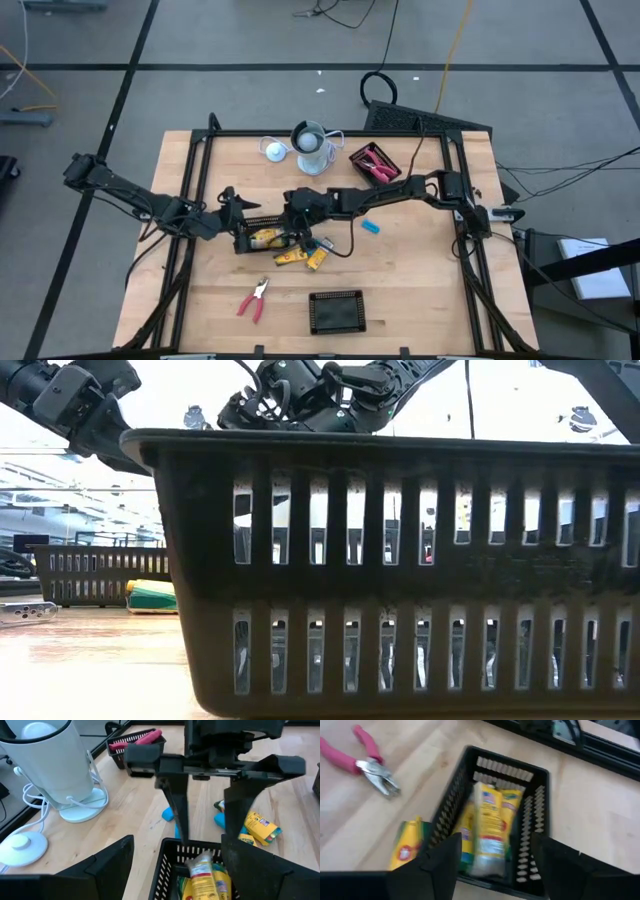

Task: Pick & Place School Supplies
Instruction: Put the yellow crayon box into the middle black bin

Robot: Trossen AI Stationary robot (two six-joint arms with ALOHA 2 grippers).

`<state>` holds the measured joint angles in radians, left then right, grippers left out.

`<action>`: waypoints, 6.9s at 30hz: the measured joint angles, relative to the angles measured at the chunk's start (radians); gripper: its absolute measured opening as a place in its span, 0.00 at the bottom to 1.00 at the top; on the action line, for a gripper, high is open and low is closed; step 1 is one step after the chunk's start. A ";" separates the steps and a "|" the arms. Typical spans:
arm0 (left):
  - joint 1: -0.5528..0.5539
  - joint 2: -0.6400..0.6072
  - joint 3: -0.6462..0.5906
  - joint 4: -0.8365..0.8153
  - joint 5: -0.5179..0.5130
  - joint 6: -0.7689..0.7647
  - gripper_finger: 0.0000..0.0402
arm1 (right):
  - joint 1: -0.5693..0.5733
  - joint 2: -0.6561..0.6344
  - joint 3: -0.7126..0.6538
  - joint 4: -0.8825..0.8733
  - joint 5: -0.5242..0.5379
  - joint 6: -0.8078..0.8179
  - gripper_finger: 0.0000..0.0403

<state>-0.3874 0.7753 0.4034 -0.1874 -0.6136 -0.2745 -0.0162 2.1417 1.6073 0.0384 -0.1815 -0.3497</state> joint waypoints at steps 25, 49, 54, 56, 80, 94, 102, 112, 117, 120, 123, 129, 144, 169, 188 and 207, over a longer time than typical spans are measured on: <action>-0.019 0.044 0.000 0.033 0.082 -0.016 0.74 | 0.142 -0.140 -0.084 -0.599 0.000 0.051 0.57; -0.019 0.044 0.000 0.061 0.063 0.007 0.74 | 0.122 -0.142 -0.278 -0.349 0.149 0.050 0.52; -0.019 0.044 0.000 0.061 0.062 0.007 0.74 | 0.135 -0.143 -0.278 -0.348 0.182 0.054 0.33; -0.019 0.044 0.000 0.061 0.062 0.007 0.74 | 0.137 -0.146 -0.277 -0.346 0.186 0.057 0.22; -0.019 0.044 0.000 0.061 0.054 0.022 0.74 | 0.175 -0.252 -0.281 -0.396 0.241 0.119 0.06; -0.017 0.044 0.000 0.102 0.063 0.040 0.74 | 0.063 -0.276 -0.248 -0.151 0.255 0.016 0.06; -0.017 0.053 0.000 0.130 0.064 0.041 0.74 | 0.022 -0.240 -0.208 -0.072 0.192 0.012 0.06; 0.011 0.153 0.000 0.222 0.067 0.034 0.74 | 0.018 -0.191 -0.140 -0.033 0.153 -0.015 0.06; 0.038 0.215 0.000 0.299 0.067 0.059 0.74 | 0.018 -0.192 -0.139 -0.036 0.153 -0.010 0.06; 0.051 0.235 0.000 0.334 0.066 0.073 0.74 | 0.018 -0.192 -0.140 -0.034 0.153 -0.007 0.06; 0.059 0.237 0.000 0.356 0.066 0.086 0.74 | 0.018 -0.192 -0.140 -0.041 0.153 -0.005 0.06; 0.069 0.237 0.000 0.361 0.066 0.086 0.74 | 0.018 -0.192 -0.140 -0.035 0.154 -0.003 0.06; 0.068 0.237 0.000 0.372 0.067 0.090 0.18 | 0.017 -0.192 -0.140 -0.035 0.158 0.000 0.06; 0.051 0.237 0.000 0.303 0.051 0.104 0.08 | 0.020 -0.192 -0.142 -0.044 0.150 0.041 0.24; -0.179 0.175 0.000 -0.109 -0.121 -0.291 0.08 | 0.055 -0.265 -0.155 -0.318 0.178 0.148 0.49; -0.281 0.165 -0.281 0.323 -0.165 -0.394 0.24 | 0.085 -0.385 -0.369 -0.162 0.257 0.208 0.46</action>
<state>-0.6682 0.9401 0.1226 0.1353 -0.7785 -0.6686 0.0684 1.7569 1.2380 -0.1234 0.0755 -0.1420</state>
